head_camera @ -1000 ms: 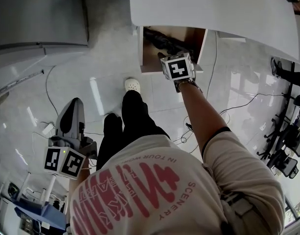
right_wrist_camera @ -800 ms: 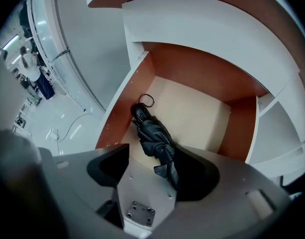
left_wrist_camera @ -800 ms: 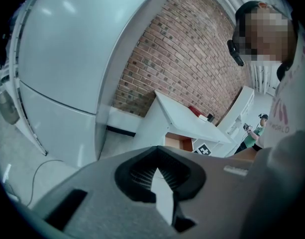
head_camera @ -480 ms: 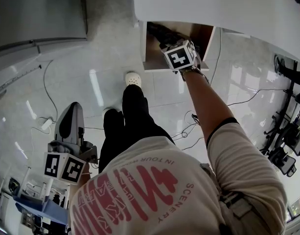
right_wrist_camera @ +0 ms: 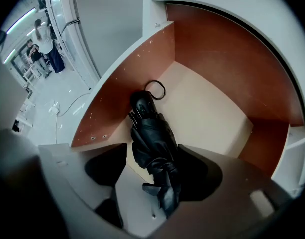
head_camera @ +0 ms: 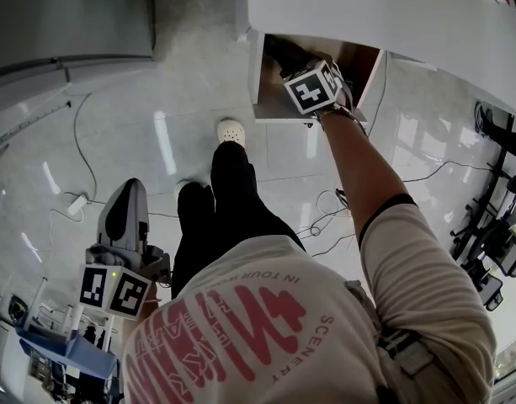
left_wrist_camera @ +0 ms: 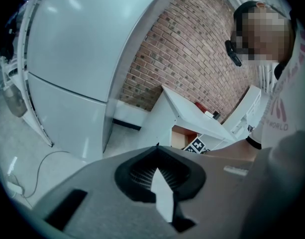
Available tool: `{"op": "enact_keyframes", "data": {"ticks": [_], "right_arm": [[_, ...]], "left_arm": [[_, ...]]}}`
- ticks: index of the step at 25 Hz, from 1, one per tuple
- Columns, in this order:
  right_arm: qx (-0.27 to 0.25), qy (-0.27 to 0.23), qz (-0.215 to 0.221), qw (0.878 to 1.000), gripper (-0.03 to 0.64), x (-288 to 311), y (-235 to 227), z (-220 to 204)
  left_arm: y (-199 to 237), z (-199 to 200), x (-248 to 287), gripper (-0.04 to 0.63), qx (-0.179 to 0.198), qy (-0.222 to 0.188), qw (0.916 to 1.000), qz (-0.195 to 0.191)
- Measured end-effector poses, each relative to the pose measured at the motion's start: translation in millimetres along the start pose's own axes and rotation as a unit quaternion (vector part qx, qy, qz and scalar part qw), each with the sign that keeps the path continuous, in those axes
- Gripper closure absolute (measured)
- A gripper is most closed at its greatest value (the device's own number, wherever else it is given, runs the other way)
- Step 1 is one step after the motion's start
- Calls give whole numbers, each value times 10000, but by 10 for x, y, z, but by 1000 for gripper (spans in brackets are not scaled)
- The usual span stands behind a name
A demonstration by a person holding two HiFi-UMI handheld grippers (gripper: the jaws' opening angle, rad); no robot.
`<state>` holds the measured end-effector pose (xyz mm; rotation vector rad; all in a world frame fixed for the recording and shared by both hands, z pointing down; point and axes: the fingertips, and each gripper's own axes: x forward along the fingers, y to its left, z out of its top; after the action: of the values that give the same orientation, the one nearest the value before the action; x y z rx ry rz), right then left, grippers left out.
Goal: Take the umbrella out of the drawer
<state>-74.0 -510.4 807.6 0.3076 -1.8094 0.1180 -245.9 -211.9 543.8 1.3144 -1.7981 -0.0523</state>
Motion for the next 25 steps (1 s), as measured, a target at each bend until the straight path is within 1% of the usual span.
{"op": "enact_keyframes", "data": {"ticks": [6,9,13,20,25], "right_arm": [[-218,195,-32,9996,284,118,-56,9],[-234,224,0,9995,276,180,-61,7],[-393,300,-13,9988,265,245,-49,-22],[-211,262,-14,9994,264,359,-73,-10],[-402,371,-155,9984,268,441,-104,-12]], "left_arm": [[23,-36,25,589,-48,6,10000,14],[54,-61,45,589,-99,21,9999,48],[45,-94,52,589,-136,28,9999,52],[45,-176,74,589,-233,46,9996,137],[31,-220,88,589,-276,116,9994,148]]}}
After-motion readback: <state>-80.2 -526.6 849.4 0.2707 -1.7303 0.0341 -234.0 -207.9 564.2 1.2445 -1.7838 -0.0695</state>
